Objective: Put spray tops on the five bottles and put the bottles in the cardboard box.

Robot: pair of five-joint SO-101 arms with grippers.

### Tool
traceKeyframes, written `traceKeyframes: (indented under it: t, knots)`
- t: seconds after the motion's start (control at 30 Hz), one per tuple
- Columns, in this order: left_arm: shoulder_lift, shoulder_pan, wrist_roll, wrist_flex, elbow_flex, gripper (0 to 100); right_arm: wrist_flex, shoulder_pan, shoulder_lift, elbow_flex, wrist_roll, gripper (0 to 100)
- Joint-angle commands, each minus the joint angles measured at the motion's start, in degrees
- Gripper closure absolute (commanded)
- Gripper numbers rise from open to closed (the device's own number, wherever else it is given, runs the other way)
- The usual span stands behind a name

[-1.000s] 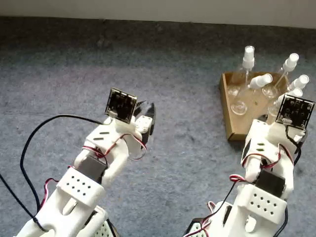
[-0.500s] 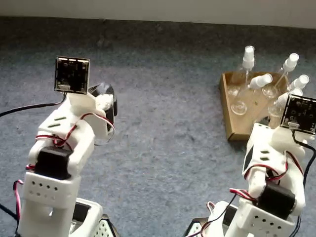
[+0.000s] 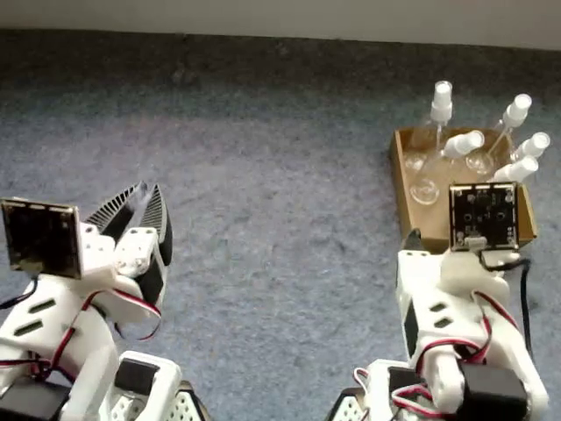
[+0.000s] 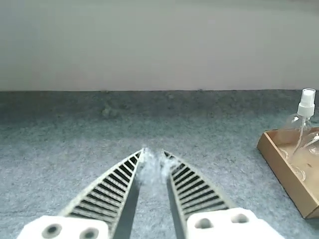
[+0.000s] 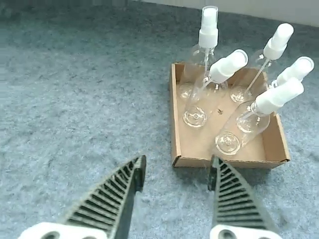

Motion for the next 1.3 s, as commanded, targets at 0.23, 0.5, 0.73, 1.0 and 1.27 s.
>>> traceKeyframes:
  t: [0.23, 0.5, 0.73, 1.0, 1.27]
  knots:
    - [-4.26, -12.09, -0.62, 5.01, -1.89, 99, 1.36, -0.75, -9.89, -7.34, 0.62, 82.6]
    - [-4.7, -12.18, -0.62, 8.53, -2.95, 99, 1.36, -0.92, -12.79, -7.25, 0.62, 82.6]
    - [-13.49, -12.18, -4.31, 8.97, -3.03, 99, 1.36, -6.46, -16.66, -7.25, 0.7, 82.6]
    - [-18.59, -15.96, -5.63, 9.23, 0.66, 99, 1.45, -9.1, -22.46, -7.16, 0.62, 82.6]
    - [-22.99, -17.71, -5.8, 8.79, 3.3, 99, 3.74, -9.19, -24.57, -7.16, 0.62, 82.6]
